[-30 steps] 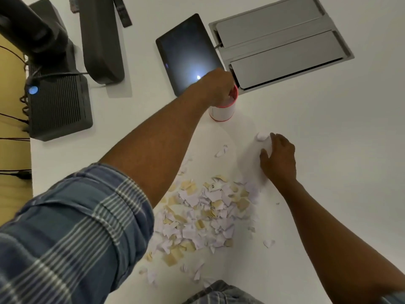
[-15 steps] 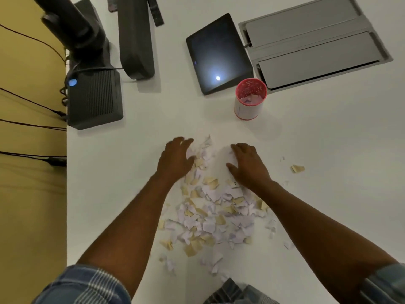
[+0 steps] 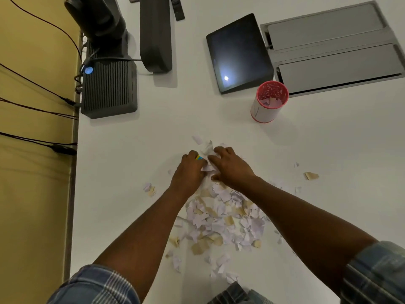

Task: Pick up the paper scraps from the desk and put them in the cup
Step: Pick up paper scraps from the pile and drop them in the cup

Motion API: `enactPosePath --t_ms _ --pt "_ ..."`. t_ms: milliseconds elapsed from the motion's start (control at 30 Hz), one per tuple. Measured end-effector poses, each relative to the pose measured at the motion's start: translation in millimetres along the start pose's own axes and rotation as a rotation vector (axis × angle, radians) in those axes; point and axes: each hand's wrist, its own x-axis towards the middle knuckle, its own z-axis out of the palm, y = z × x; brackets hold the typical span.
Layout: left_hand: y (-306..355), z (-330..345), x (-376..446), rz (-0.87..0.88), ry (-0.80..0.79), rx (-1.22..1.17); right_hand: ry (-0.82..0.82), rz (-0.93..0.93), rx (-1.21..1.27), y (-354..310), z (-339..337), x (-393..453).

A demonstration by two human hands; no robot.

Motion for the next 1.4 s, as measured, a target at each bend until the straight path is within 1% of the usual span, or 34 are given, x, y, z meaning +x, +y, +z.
enactPosePath --t_ms 67,267,333,400,500,600,700,767,867,933,1000,1133,1267,1333,1400 --pt "0.0 2.8 -5.3 0.014 0.023 -0.037 0.028 -0.011 0.01 -4.7 2.9 -7.0" --pt "-3.6 7.2 -13.8 -0.018 0.077 -0.215 0.099 -0.007 0.004 -9.2 9.7 -27.9" --pt "-5.1 4.5 -14.9 -0.045 0.109 -0.282 0.14 0.036 0.05 -4.3 6.0 -31.7" --pt "-5.5 -0.6 -15.4 -0.073 0.151 -0.337 0.205 0.124 0.153 2.1 -2.1 -33.8" --pt "-2.4 -9.9 -13.4 -0.095 0.216 -0.4 0.299 0.248 0.337 13.4 -23.1 -36.1" --pt "5.1 -19.3 -8.8 -0.1 0.256 -0.448 0.431 0.301 0.423 22.9 -53.2 -38.9" --pt "21.3 -30.6 2.2 -0.052 0.282 -0.469 0.582 0.365 0.511 35.8 -87.7 -37.7" --pt "37.9 -41.5 16.3 -0.016 0.288 -0.496 0.661 0.416 0.517 49.9 -110.1 -31.7" --pt "66.8 -61.2 44.4 0.045 0.313 -0.544 0.716 0.469 0.407 74.6 -137.8 -18.9" --pt "85.3 -73.4 62.2 0.096 0.358 -0.544 0.703 0.478 0.343 89.3 -149.4 -9.3" --pt "99.3 -82.0 77.5 0.126 0.383 -0.523 0.632 0.461 0.252 102.5 -154.3 2.4" --pt "112.5 -88.4 98.3 0.119 0.38 -0.477 0.384 0.438 0.046 120.7 -154.2 25.5" --pt "119.0 -88.0 108.4 0.108 0.374 -0.472 0.144 0.333 -0.137 121.7 -160.3 42.3" --pt "122.8 -89.0 112.0 0.111 0.373 -0.48 0.105 0.315 -0.155 120.0 -164.4 48.2" --pt "126.9 -91.2 115.3 0.113 0.383 -0.462 0.155 0.345 -0.15 120.0 -166.9 51.0"
